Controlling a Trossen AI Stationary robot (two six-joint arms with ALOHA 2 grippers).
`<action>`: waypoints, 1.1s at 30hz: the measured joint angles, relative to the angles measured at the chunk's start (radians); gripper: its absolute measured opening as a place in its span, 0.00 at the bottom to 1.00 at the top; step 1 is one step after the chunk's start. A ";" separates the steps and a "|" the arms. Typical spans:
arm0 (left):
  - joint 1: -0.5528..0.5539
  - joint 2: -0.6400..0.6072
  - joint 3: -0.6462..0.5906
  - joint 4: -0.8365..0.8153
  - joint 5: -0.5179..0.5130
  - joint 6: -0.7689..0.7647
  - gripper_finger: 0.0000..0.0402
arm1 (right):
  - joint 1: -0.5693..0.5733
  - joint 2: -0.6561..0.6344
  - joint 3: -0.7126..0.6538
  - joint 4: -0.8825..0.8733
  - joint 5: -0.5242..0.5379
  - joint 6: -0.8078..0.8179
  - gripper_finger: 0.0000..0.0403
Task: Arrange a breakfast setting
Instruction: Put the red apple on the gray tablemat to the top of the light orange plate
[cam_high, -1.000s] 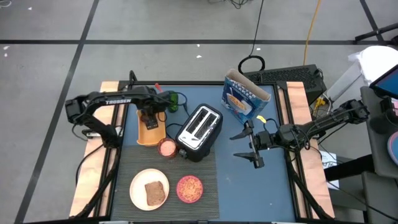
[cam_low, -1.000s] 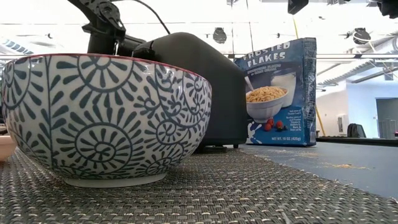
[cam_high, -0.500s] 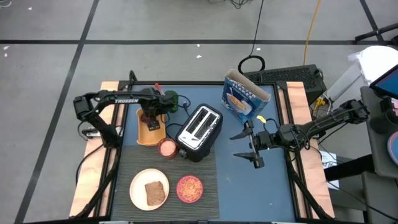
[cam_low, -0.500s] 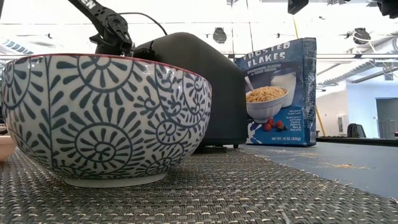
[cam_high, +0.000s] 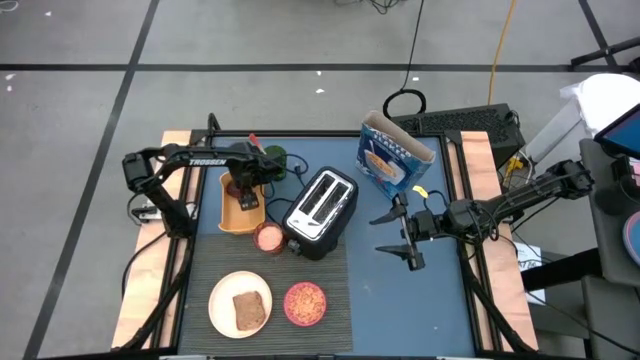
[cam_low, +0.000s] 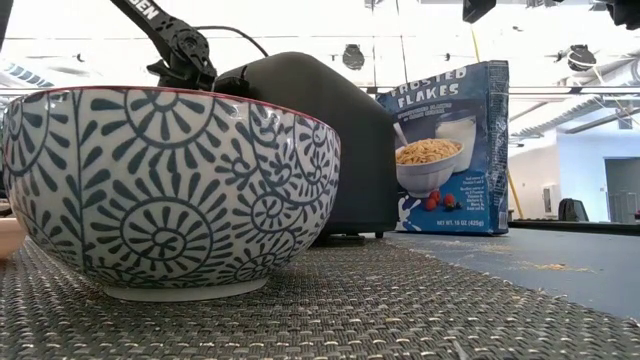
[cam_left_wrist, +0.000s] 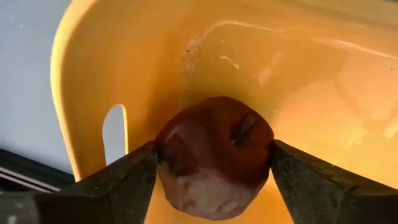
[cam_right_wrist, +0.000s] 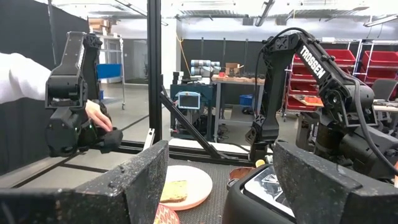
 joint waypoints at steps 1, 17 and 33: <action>0.000 0.000 0.000 0.000 0.000 -0.002 0.72 | 0.000 0.000 0.000 0.000 0.000 0.000 0.69; 0.000 0.000 0.000 -0.047 0.000 -0.022 0.67 | 0.000 0.000 0.000 0.000 0.000 0.000 0.69; -0.004 -0.078 0.005 -0.124 0.007 -0.050 0.66 | 0.000 0.000 0.000 0.000 0.000 0.000 0.69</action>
